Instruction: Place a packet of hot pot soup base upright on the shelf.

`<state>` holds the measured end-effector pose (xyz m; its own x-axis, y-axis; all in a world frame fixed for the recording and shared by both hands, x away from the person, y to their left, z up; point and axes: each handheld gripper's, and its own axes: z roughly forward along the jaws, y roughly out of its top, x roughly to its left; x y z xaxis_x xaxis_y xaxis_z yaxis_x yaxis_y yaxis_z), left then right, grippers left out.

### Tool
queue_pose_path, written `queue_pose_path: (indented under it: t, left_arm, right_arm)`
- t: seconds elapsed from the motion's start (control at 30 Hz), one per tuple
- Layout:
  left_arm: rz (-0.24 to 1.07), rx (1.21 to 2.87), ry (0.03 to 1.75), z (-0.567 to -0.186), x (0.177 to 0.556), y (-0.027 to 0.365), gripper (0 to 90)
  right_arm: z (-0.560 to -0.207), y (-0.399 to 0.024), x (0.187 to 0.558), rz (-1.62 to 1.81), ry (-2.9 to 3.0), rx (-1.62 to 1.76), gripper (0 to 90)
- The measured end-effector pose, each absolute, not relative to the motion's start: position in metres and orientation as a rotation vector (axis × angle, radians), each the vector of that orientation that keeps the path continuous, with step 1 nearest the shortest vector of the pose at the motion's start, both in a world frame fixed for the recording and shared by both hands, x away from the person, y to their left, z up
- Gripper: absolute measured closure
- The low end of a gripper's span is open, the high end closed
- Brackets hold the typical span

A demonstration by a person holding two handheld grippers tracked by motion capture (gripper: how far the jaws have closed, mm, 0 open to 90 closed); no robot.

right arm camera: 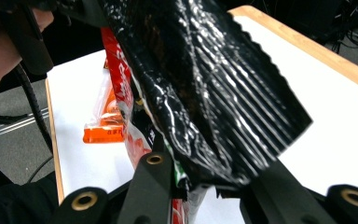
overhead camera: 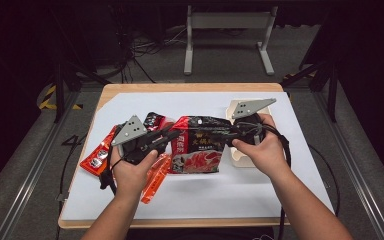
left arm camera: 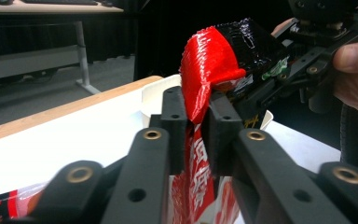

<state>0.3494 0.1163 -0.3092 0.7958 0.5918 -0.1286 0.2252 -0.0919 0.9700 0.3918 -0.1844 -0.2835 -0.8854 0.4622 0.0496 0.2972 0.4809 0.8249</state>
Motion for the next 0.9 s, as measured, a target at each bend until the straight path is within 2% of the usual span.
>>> queue_pose_path:
  t: [0.03, 0.07, 0.1, 0.23, 0.27, 0.4, 0.57, 0.9]
  left_arm:
    - [0.342, 1.665, 0.653, -0.309, 0.350, 0.117, 76.2]
    - [0.344, 1.657, 0.655, -0.309, 0.350, 0.117, 71.5]
    - [0.357, 1.659, 0.659, -0.309, 0.350, 0.118, 60.2]
    - [0.357, 1.690, 0.672, -0.308, 0.348, 0.121, 42.2]
    - [0.373, 1.706, 0.682, -0.309, 0.347, 0.123, 42.2]
    - [0.411, 1.738, 0.715, -0.310, 0.345, 0.132, 31.5]
    - [0.437, 1.749, 0.766, -0.320, 0.342, 0.147, 23.8]
    - [0.465, 1.778, 0.786, -0.327, 0.345, 0.154, 20.8]
  right_arm:
    - [-0.282, -0.185, 0.392, 1.371, 2.540, 0.658, 79.1]
    - [-0.280, -0.187, 0.393, 1.379, 2.532, 0.651, 79.3]
    - [-0.276, -0.189, 0.394, 1.367, 2.521, 0.645, 79.5]
    - [-0.271, -0.193, 0.396, 1.343, 2.512, 0.642, 79.7]
    - [-0.270, -0.195, 0.398, 1.339, 2.509, 0.642, 79.7]
    - [-0.261, -0.205, 0.403, 1.362, 2.488, 0.650, 79.8]
    - [-0.243, -0.216, 0.407, 1.387, 2.439, 0.628, 79.7]
    - [-0.223, -0.242, 0.423, 1.402, 2.367, 0.640, 79.6]
